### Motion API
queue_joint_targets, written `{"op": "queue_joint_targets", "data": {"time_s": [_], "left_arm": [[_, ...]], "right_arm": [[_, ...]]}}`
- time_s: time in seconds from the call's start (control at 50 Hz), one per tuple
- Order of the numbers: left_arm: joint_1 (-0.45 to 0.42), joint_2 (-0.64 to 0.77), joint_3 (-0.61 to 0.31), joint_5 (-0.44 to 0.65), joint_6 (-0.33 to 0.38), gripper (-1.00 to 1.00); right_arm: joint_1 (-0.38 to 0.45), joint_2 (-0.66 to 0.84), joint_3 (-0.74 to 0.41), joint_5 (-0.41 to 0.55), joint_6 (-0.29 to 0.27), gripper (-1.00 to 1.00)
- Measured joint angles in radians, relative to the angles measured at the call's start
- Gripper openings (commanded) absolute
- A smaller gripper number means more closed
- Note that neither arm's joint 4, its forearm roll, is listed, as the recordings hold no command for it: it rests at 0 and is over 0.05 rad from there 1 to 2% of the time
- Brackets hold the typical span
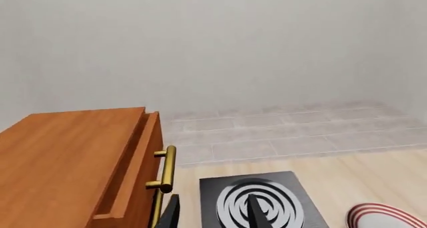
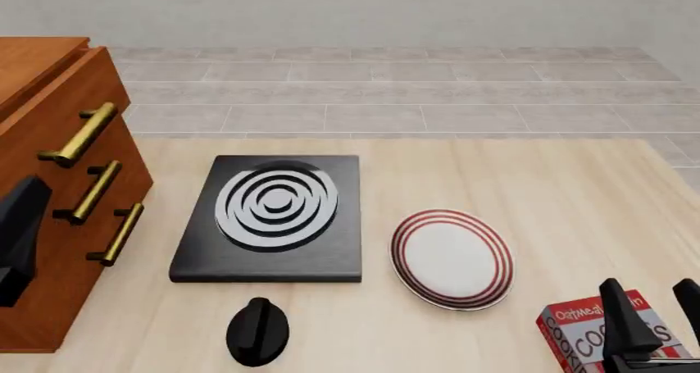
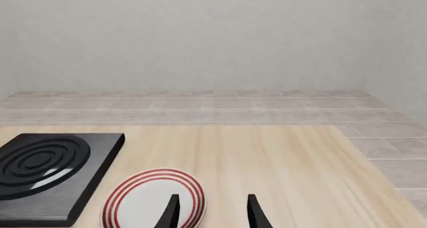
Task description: Pick the akita bowl in the top layer of the wooden cabinet and place it on the plate.
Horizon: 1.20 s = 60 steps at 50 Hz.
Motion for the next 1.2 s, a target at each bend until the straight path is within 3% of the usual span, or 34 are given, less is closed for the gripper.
{"op": "queue_joint_targets", "data": {"time_s": [0.94,1.2], "left_arm": [[0.023,0.13,-0.227,0.049,0.041,1.0],[0.045,0.178,-0.28,0.08,0.02,1.0]], "right_arm": [[-0.002,-0.002,-0.001,-0.001,-0.002,1.0],[-0.003,-0.003,-0.001,-0.001,-0.002,1.0]]}}
